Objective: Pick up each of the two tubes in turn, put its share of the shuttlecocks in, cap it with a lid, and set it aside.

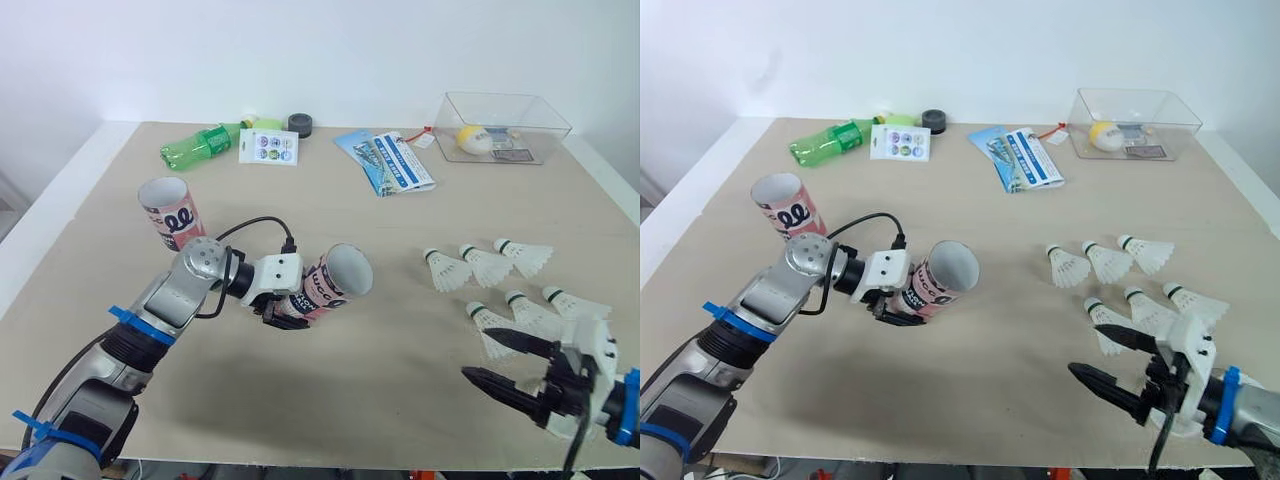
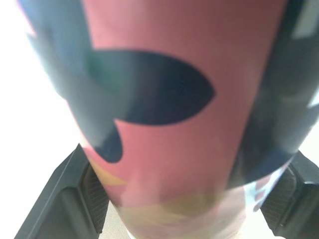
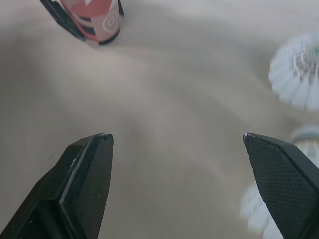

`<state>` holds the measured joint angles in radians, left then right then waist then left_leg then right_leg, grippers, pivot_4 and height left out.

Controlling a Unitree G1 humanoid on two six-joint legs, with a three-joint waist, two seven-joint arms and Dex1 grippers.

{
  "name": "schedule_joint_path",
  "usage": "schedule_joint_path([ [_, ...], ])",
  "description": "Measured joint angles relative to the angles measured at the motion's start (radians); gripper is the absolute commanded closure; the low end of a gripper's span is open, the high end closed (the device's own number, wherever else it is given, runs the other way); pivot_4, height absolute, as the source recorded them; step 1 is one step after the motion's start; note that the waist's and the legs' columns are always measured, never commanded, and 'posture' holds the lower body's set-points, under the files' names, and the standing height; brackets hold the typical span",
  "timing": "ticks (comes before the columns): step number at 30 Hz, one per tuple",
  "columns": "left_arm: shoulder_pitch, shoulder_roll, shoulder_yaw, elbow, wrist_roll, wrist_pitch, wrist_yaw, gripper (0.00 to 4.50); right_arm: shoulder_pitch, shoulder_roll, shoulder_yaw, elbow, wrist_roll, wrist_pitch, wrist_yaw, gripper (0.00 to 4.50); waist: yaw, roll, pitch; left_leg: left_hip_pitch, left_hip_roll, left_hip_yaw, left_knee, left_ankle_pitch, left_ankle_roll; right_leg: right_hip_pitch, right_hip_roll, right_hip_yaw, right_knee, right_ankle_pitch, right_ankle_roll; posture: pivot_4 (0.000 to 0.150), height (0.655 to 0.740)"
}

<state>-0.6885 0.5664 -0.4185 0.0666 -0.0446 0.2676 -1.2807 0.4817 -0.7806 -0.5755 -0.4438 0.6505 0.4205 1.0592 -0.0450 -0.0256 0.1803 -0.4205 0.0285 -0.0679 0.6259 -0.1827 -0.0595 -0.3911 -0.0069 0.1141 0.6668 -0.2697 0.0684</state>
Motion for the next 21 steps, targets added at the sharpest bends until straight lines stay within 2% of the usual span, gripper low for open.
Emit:
schedule_joint_path([
  [10,-0.033,-0.033,-0.003,0.077,0.007,-0.042,-0.011,0.95,0.161,0.080,-0.108,-0.095,0.068,0.061,-0.045,0.00,0.003,0.000,0.000,0.000,0.000,0.000,0.000,0.001,0.002,0.001,0.000,0.000,0.000,0.000,-0.001,0.150,0.7400],
  [21,-0.048,-0.062,-0.001,0.111,0.026,-0.065,-0.015,0.95,0.010,0.165,0.028,-0.074,-0.021,0.047,-0.237,0.00,0.006,0.002,-0.002,-0.001,-0.002,0.000,0.001,0.001,0.002,0.001,-0.002,0.000,-0.001,0.001,0.000,0.150,0.7400],
])
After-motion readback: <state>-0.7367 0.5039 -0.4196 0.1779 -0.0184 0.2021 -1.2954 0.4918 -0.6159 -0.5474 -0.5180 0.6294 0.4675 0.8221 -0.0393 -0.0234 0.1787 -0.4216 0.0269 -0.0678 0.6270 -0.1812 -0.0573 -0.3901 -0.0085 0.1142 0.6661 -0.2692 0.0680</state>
